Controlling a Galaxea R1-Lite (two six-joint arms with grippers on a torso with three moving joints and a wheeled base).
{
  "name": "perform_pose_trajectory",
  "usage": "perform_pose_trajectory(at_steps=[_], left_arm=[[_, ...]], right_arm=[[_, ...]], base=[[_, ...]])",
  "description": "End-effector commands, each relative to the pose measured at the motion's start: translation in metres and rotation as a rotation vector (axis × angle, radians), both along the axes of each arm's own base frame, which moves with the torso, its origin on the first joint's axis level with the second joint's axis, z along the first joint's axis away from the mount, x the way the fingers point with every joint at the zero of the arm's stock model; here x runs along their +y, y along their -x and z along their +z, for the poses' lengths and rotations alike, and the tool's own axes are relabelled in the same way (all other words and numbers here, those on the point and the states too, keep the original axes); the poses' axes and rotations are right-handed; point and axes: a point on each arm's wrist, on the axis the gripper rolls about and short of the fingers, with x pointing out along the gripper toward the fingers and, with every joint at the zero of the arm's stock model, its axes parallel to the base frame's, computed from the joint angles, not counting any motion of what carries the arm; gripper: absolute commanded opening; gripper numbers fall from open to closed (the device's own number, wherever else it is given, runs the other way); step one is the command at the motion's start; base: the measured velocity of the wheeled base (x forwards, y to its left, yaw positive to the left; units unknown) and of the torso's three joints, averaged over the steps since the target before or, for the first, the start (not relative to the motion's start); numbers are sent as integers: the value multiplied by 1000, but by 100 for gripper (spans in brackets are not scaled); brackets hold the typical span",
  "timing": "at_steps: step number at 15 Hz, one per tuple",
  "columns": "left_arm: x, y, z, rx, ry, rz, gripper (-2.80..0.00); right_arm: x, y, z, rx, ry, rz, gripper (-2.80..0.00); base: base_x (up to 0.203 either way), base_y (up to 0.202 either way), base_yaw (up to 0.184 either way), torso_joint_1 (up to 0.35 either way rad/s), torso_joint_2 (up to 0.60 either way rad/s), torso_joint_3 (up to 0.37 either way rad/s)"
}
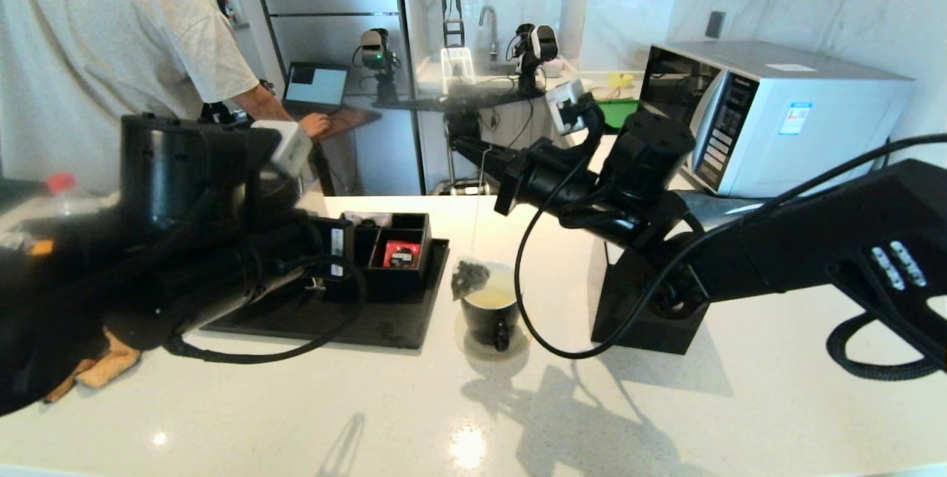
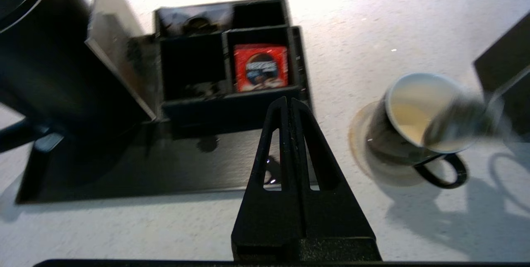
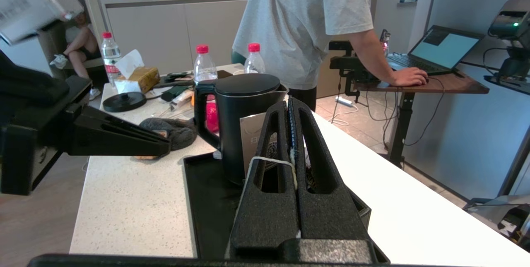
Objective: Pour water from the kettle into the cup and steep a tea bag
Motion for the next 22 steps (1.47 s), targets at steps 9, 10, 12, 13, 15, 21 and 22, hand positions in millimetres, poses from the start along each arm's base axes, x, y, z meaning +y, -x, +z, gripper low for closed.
perform_pose_trajectory(at_steps=[9, 10, 12, 13, 15, 21, 22], left_arm=[[75, 29, -58, -12, 4, 257, -280], [81, 35, -63, -26, 8, 283, -280], [91, 49, -69, -44, 10, 318, -280], [94, 57, -73, -39, 7, 328, -280], [98, 73, -81, -27, 5, 338, -280], [106, 104, -93, -24, 14, 370, -280], [108, 103, -92, -27, 26, 389, -280]], right_arm=[[-16, -11, 0, -2, -1, -42, -280], [-18, -12, 0, -3, -2, -47, -280], [-22, -14, 1, -7, -2, -57, -280], [-24, -16, 1, -7, -3, -64, -280], [-28, -17, 4, -13, -6, -73, -280], [-30, -19, 2, -7, -3, -79, -280], [-30, -19, 2, -9, -3, -79, -280]], base=[[0, 0, 0, 0, 0, 0], [0, 0, 0, 0, 0, 0], [0, 0, 0, 0, 0, 0], [0, 0, 0, 0, 0, 0], [0, 0, 0, 0, 0, 0], [0, 0, 0, 0, 0, 0], [0, 0, 0, 0, 0, 0]])
